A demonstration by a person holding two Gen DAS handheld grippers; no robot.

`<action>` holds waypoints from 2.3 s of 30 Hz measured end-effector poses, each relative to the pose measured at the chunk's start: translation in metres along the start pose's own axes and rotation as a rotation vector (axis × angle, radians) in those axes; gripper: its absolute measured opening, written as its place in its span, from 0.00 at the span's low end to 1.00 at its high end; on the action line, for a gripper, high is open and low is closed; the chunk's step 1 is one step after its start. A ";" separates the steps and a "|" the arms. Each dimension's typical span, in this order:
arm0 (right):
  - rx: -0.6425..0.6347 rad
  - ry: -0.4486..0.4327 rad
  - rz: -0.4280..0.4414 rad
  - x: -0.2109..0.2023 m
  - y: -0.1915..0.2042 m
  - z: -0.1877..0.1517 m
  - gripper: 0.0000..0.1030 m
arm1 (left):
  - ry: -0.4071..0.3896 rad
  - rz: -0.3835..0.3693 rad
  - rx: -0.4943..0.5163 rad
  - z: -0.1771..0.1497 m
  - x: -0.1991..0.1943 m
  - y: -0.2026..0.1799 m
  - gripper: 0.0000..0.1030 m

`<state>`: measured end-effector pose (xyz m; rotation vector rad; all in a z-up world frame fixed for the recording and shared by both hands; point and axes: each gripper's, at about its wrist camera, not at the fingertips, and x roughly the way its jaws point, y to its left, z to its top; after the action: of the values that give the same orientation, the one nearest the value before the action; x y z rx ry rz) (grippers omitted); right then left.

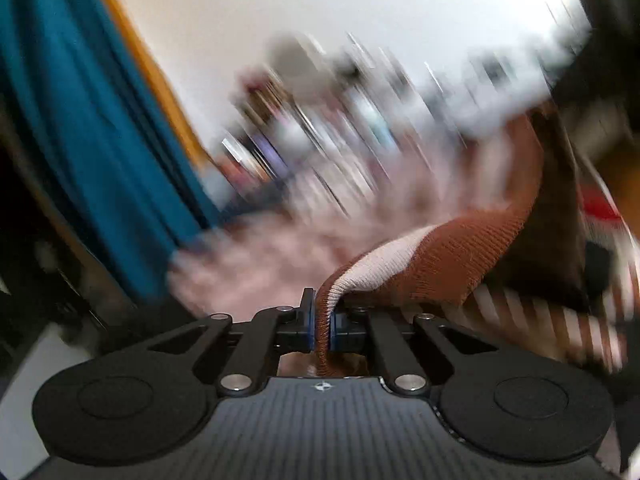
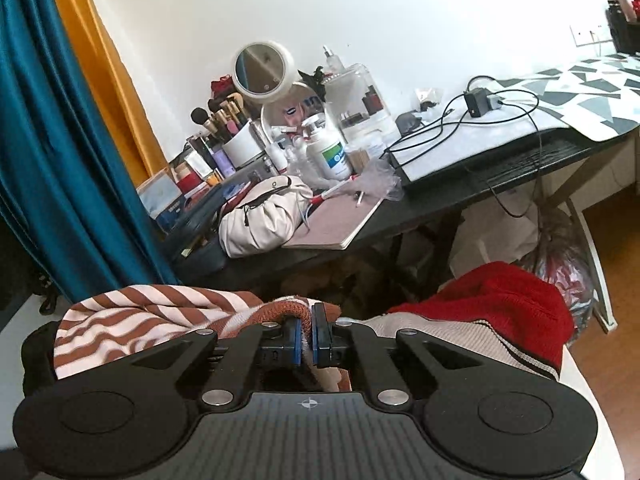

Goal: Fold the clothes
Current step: 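Lift the striped sweater with both grippers and carry it to the patterned table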

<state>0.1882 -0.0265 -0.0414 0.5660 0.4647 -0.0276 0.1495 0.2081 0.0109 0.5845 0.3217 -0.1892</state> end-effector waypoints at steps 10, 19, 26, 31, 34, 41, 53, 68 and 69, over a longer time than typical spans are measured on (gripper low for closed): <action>0.101 -0.234 0.162 -0.080 0.033 0.163 0.04 | -0.555 -0.063 -0.353 0.164 -0.074 0.099 0.06; -0.051 -0.618 0.116 -0.252 0.011 0.289 0.04 | -0.838 -0.206 -0.407 0.252 -0.105 0.035 0.06; -0.111 -0.664 0.056 -0.340 -0.110 0.344 0.04 | -0.883 -0.232 -0.340 0.322 -0.139 -0.098 0.06; -0.134 -0.707 0.047 -0.394 -0.239 0.354 0.04 | -0.877 -0.198 -0.227 0.342 -0.163 -0.246 0.07; -0.121 -0.692 -0.017 -0.407 -0.297 0.361 0.04 | -0.789 -0.352 -0.253 0.350 -0.167 -0.311 0.06; -0.083 -0.644 -0.167 -0.437 -0.429 0.378 0.04 | -0.628 -0.604 -0.309 0.393 -0.132 -0.411 0.06; -0.082 -0.720 -0.337 -0.412 -0.565 0.515 0.04 | -0.673 -0.632 -0.315 0.536 -0.001 -0.481 0.07; 0.013 -0.636 -0.354 -0.187 -0.738 0.676 0.04 | -0.514 -0.500 -0.219 0.661 0.232 -0.603 0.07; 0.008 -0.621 -0.351 -0.168 -0.747 0.686 0.04 | -0.493 -0.483 -0.219 0.667 0.249 -0.611 0.07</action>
<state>0.2112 -1.0344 0.1603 0.4490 -0.0479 -0.5262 0.3820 -0.6918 0.1368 0.2208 -0.0035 -0.7401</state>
